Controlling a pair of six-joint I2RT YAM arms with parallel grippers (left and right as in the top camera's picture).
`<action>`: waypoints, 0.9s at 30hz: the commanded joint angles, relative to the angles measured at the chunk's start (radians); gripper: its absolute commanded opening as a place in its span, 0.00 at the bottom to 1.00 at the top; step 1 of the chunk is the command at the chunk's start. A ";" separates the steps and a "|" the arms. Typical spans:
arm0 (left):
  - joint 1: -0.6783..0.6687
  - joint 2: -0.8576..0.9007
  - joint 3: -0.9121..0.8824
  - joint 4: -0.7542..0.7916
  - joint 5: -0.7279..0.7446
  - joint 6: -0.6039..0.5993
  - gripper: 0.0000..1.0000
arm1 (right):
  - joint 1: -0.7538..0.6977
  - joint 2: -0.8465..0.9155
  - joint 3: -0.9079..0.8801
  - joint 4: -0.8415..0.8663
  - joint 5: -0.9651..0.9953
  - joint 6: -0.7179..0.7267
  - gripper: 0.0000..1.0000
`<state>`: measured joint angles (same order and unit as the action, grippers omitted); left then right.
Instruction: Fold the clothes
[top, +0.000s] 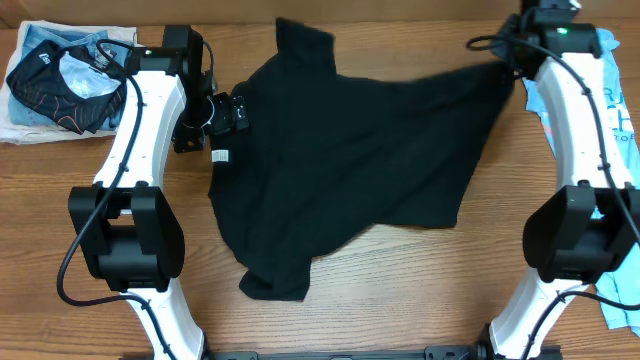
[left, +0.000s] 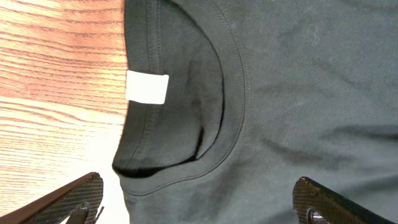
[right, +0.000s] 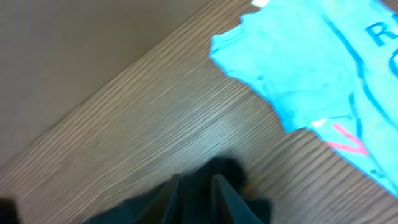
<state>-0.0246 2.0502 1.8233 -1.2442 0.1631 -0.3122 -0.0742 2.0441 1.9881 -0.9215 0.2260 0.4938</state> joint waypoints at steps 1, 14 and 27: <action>0.002 -0.034 -0.010 -0.001 -0.005 -0.006 1.00 | 0.003 -0.022 0.023 0.001 0.006 -0.031 0.25; 0.002 -0.039 0.001 0.009 -0.003 -0.002 1.00 | 0.001 -0.171 0.023 -0.115 0.008 -0.013 1.00; 0.002 -0.198 0.027 -0.153 -0.013 -0.004 1.00 | 0.001 -0.317 0.023 -0.391 -0.099 0.000 1.00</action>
<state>-0.0246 1.9179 1.8248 -1.3617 0.1596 -0.3119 -0.0715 1.7130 2.0022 -1.2839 0.1898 0.4877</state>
